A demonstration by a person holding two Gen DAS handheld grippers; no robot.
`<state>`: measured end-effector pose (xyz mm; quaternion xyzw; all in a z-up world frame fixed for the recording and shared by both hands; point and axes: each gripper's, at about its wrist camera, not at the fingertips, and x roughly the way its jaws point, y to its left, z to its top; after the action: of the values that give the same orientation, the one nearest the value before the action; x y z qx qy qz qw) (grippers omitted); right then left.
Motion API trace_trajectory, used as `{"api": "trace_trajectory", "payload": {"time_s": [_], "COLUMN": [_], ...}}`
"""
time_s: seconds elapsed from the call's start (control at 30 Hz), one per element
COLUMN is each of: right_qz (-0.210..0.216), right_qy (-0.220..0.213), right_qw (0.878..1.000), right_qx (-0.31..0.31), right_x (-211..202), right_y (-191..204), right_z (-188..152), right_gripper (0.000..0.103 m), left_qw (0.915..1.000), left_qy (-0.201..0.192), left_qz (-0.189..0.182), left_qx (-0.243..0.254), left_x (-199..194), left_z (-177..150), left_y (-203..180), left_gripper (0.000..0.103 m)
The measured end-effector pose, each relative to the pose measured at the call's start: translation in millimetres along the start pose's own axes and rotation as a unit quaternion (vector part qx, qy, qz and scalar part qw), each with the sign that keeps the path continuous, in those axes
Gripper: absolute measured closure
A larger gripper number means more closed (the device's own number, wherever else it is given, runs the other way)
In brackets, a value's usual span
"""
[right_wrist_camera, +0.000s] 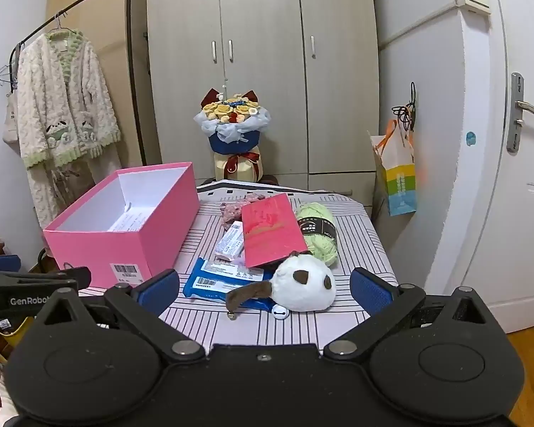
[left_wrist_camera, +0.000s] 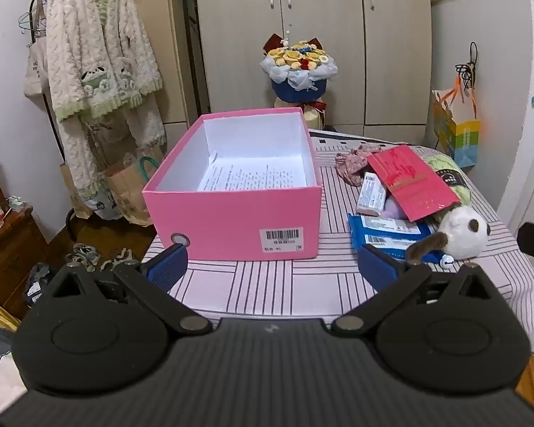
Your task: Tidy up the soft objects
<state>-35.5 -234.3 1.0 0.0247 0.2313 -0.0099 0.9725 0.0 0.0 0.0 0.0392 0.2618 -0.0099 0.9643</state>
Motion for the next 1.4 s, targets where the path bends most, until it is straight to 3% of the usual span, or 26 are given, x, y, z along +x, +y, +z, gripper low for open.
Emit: {"api": "trace_trajectory", "payload": {"time_s": [0.47, 1.4], "right_qz": [0.001, -0.004], "right_qy": [-0.002, 0.001], "right_qw": [1.000, 1.000], "right_qx": [-0.005, -0.011], "right_x": [0.1, 1.1], "right_y": [-6.1, -1.9], "right_z": [-6.8, -7.4], "right_gripper": [0.000, 0.000], "left_qw": [0.9995, 0.9988], "left_qy": [0.031, 0.043], "left_qz": [-0.011, -0.022], "left_qx": [0.002, -0.008], "left_x": [5.0, 11.4], "left_z": [-8.6, -11.2], "left_y": [-5.5, -4.6], "left_gripper": [0.000, 0.000]}}
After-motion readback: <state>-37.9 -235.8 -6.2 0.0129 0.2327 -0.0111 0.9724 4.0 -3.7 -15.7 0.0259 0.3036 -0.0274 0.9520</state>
